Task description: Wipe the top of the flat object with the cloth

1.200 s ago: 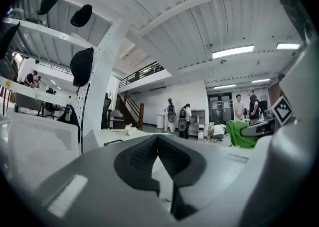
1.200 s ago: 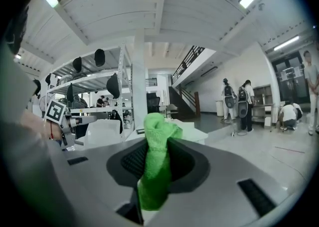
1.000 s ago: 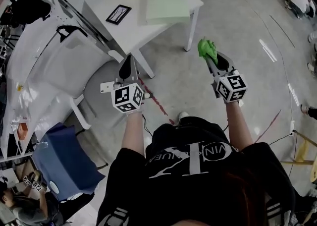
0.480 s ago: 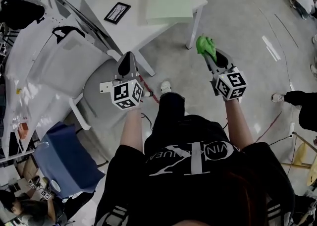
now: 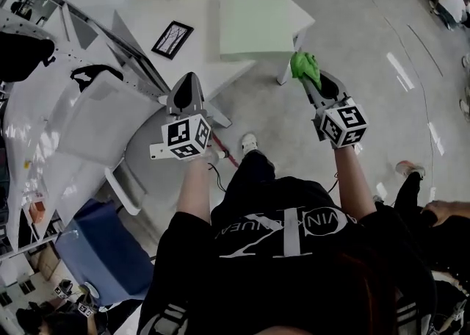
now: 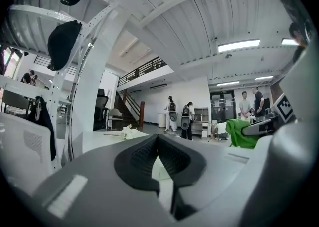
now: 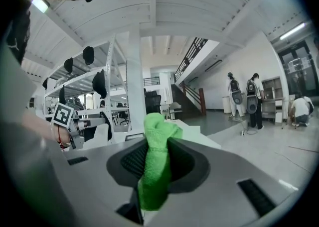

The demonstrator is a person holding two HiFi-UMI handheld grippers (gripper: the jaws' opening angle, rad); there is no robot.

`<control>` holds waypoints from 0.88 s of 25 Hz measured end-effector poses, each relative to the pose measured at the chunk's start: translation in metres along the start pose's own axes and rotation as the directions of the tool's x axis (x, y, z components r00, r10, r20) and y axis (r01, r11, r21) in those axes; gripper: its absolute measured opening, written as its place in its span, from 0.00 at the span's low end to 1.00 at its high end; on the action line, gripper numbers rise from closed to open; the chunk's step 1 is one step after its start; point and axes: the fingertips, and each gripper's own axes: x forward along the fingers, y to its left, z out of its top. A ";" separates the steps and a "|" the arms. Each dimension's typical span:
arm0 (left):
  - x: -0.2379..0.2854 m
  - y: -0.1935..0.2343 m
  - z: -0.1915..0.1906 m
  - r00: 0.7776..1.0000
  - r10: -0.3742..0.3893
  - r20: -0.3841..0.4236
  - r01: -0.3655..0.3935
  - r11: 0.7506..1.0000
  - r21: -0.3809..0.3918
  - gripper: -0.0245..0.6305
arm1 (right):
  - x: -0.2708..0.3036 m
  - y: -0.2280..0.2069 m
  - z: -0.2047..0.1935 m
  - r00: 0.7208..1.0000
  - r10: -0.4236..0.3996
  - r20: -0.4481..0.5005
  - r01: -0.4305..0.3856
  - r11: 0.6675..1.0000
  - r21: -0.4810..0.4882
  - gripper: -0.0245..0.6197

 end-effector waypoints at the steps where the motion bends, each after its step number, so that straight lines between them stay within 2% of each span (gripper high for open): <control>1: 0.010 0.005 0.001 1.000 -0.003 -0.003 0.003 1.000 0.000 0.06 | 0.011 -0.003 0.004 1.000 0.000 0.001 0.000 1.000 0.005 0.16; 12: 0.095 0.051 -0.004 0.997 -0.058 -0.052 0.057 0.998 -0.010 0.06 | 0.100 -0.027 0.010 0.999 -0.030 -0.044 0.032 0.999 0.040 0.16; 16: 0.128 0.060 -0.012 0.988 -0.134 -0.082 0.132 0.991 -0.031 0.06 | 0.130 -0.037 0.011 0.995 -0.062 -0.078 0.065 0.997 0.047 0.16; 22: 0.163 0.059 -0.035 0.956 -0.257 -0.140 0.250 0.966 -0.067 0.06 | 0.170 -0.045 0.016 0.989 -0.082 -0.119 0.088 0.995 0.047 0.16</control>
